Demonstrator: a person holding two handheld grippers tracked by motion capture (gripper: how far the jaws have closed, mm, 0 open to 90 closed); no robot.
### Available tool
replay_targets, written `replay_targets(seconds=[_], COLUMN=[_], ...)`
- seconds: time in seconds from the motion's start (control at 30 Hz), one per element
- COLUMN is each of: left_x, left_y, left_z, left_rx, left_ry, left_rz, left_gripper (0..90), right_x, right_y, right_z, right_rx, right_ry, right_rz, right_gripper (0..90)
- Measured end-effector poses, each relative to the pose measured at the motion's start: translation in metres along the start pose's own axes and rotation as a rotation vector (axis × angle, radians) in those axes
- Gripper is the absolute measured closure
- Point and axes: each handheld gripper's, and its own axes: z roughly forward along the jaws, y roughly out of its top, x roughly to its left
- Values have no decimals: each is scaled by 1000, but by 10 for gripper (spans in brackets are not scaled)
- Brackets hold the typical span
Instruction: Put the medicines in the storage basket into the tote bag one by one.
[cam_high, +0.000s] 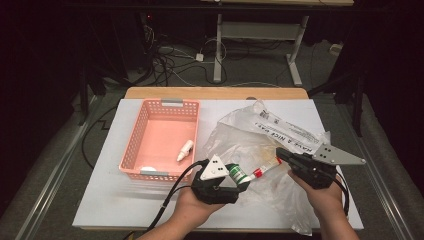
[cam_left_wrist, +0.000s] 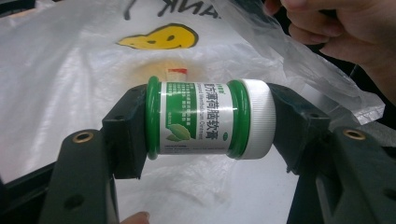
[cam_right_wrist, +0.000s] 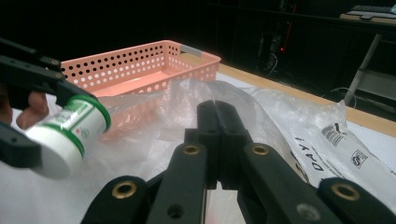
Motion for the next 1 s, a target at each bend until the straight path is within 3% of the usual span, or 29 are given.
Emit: replay_targets(seconds=[0.47, 1.0], left_x=[-4, 3], left_y=[-4, -3], left_z=[38, 76], left_rx=[38, 32], left_ry=[-19, 42], left_rz=[-9, -35], left_gripper=[351, 351], right_x=[1, 5], right_y=[0, 3], right_z=[0, -1], right_rx=[-1, -9], right_ry=[4, 13], right_rz=[-3, -9], right_gripper=[900, 900])
